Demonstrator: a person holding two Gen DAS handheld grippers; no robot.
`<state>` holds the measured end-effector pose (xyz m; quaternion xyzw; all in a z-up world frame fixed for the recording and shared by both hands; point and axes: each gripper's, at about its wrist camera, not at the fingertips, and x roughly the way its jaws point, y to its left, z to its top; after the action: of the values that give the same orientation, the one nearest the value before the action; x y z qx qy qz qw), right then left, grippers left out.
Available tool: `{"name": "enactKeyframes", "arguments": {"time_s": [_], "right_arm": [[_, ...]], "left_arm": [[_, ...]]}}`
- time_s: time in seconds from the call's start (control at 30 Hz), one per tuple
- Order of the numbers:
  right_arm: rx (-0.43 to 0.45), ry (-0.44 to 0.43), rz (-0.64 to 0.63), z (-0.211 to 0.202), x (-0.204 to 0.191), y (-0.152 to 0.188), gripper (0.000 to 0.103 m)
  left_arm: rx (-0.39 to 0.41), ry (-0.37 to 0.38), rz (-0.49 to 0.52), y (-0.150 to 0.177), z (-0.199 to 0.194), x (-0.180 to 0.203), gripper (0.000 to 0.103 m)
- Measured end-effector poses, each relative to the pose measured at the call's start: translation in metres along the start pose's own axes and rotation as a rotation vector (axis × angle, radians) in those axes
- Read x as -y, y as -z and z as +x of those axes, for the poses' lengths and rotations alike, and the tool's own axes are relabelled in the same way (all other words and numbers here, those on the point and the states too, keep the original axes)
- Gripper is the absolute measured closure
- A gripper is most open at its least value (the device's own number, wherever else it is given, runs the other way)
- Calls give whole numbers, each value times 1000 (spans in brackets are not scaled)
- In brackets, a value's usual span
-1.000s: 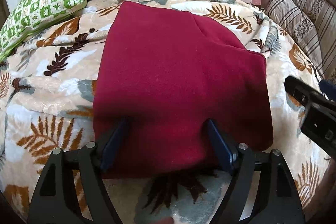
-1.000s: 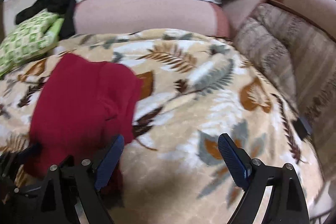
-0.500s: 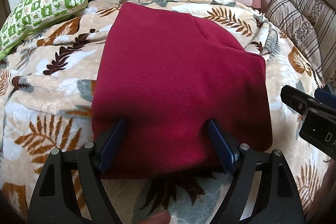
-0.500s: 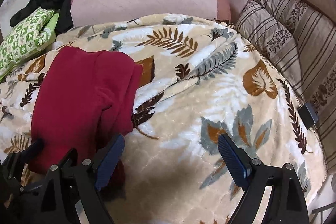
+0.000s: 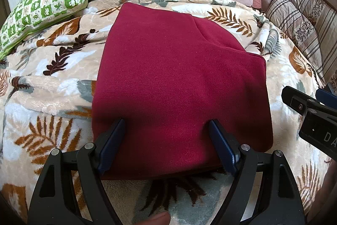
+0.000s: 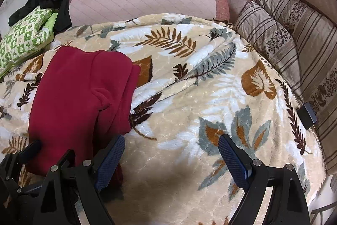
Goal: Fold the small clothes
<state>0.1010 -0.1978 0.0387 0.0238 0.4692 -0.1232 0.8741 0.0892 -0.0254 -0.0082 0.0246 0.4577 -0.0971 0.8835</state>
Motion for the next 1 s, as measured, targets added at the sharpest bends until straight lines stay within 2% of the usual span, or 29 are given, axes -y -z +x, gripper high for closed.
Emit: {"name": "enactKeyframes", "arguments": {"time_s": [0.77,1.0], "right_arm": [[-5,7,0,0,1,2,14],[-2,-11,17,8,7,3,14]], "left_arm": [[1,1,1,0,0,1,21],[0,71,-27,1,1,-7,20]]}}
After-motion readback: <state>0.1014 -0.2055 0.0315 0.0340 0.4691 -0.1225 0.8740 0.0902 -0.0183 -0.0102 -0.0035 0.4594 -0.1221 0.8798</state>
